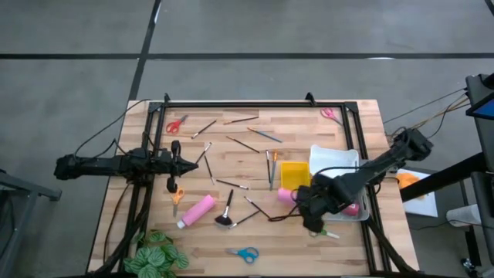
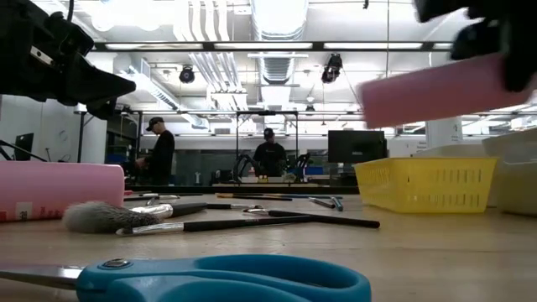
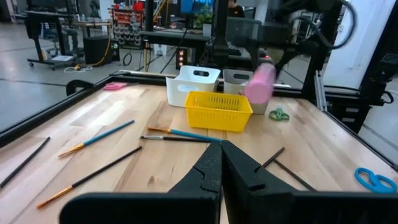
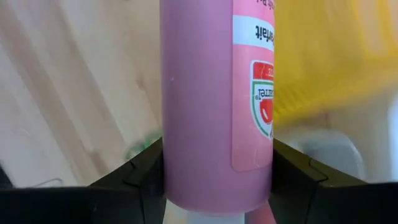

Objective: Pick & Place Paint Supplies
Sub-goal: Put the pink paint bottle into the gray bin

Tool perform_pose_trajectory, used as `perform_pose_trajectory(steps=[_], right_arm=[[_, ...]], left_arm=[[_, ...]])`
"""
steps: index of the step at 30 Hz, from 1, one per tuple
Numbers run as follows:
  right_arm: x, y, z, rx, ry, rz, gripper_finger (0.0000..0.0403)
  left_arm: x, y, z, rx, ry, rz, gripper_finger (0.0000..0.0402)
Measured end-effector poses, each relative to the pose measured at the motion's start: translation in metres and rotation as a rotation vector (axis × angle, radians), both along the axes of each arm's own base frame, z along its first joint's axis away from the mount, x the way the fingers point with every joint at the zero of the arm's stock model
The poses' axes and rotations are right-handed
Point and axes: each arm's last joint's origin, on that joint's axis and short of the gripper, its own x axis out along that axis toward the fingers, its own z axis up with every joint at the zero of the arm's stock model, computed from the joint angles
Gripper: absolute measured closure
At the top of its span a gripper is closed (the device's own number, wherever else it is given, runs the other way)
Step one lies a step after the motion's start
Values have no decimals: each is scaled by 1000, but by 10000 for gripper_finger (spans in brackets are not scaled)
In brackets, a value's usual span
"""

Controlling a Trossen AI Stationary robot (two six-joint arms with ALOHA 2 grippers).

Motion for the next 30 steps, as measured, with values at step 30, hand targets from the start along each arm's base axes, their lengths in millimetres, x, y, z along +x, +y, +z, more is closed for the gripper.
perform_pose_trajectory(steps=[30], right_arm=[[-138, 31, -24, -20, 136, -74, 202]], left_arm=[[0, 0, 0, 0, 2, 0, 399]])
